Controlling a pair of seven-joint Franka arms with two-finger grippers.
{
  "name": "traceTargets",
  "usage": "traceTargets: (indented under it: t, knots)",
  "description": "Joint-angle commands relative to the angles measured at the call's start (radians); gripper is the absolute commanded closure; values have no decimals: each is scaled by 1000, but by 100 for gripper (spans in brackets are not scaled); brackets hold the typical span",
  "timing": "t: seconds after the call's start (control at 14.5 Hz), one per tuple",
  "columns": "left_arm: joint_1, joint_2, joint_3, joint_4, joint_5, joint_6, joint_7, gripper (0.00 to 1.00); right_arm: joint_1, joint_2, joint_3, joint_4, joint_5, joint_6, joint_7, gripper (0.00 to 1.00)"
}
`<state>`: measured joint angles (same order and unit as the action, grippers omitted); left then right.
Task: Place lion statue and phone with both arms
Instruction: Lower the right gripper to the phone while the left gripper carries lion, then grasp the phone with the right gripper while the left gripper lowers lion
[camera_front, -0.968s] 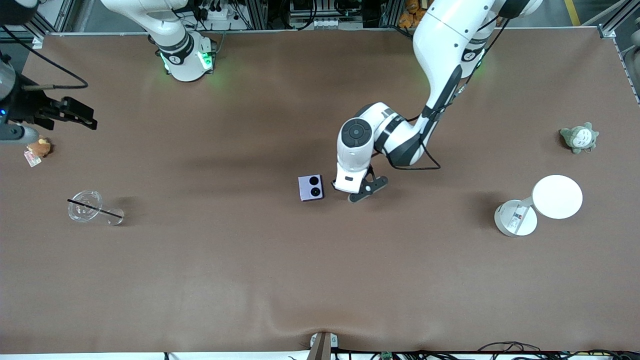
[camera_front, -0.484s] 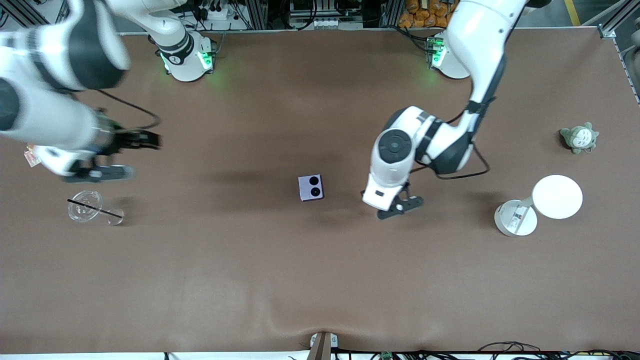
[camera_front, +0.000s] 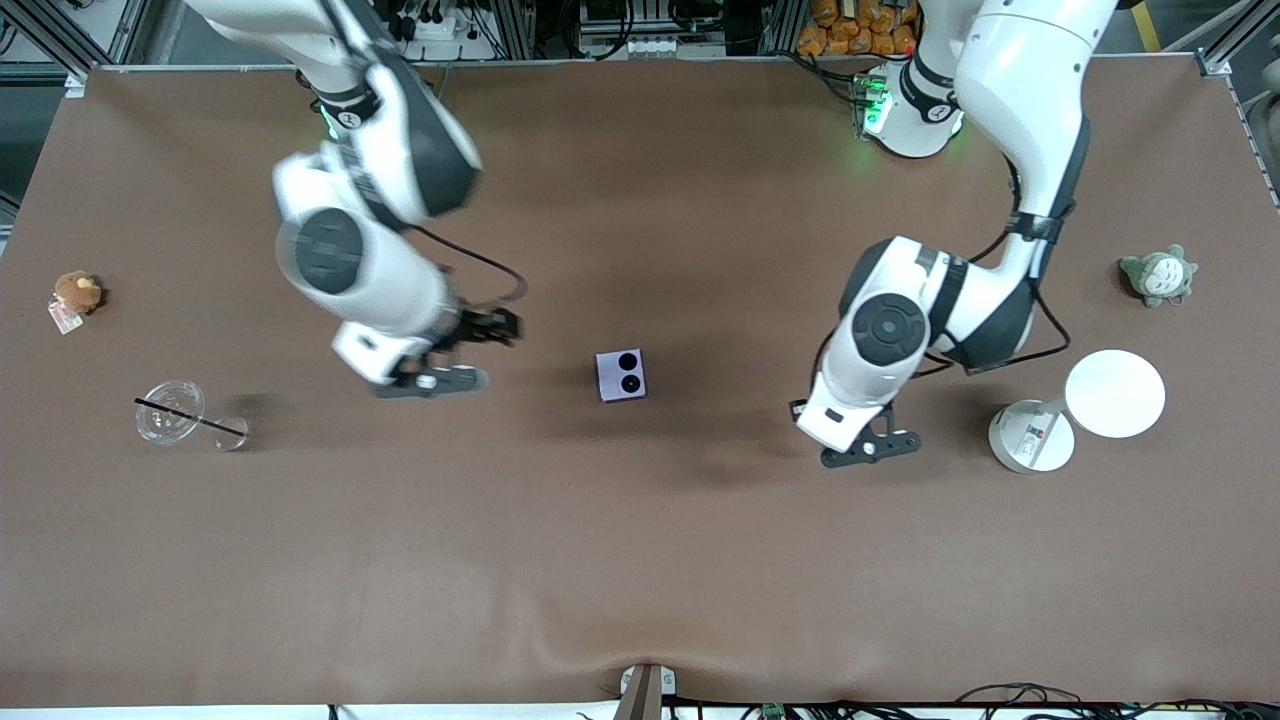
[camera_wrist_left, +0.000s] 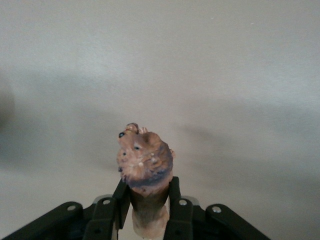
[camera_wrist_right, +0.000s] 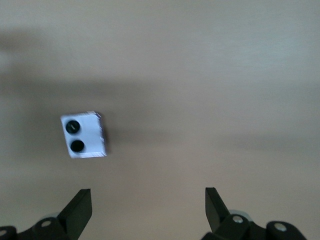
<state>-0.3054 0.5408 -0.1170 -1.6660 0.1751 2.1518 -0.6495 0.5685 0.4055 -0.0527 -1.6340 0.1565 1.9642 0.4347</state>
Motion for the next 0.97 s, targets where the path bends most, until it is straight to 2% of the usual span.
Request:
traceTargets:
  t: [0.0,0.28,0.48,0.76,0.9]
  knots:
    - [55,-18,-15,-35,20,-15,65,100,111,125,-15,26,8,131,134,0]
    - [103,11,-15,-43,21,-15,88,100,169,222,-15,36,26,253,182,0]
    - [164,21,-16,-60,21,-12,212,100,203,289,-15,36,23,364,254,0]
    - [207,44,-13,-69,21,9,300,100,211,325,-15,42,-2,370,240,0]
    - [241,47,-13,-89,23,48,336,100,232,363,-15,81,-3,384,251,0]
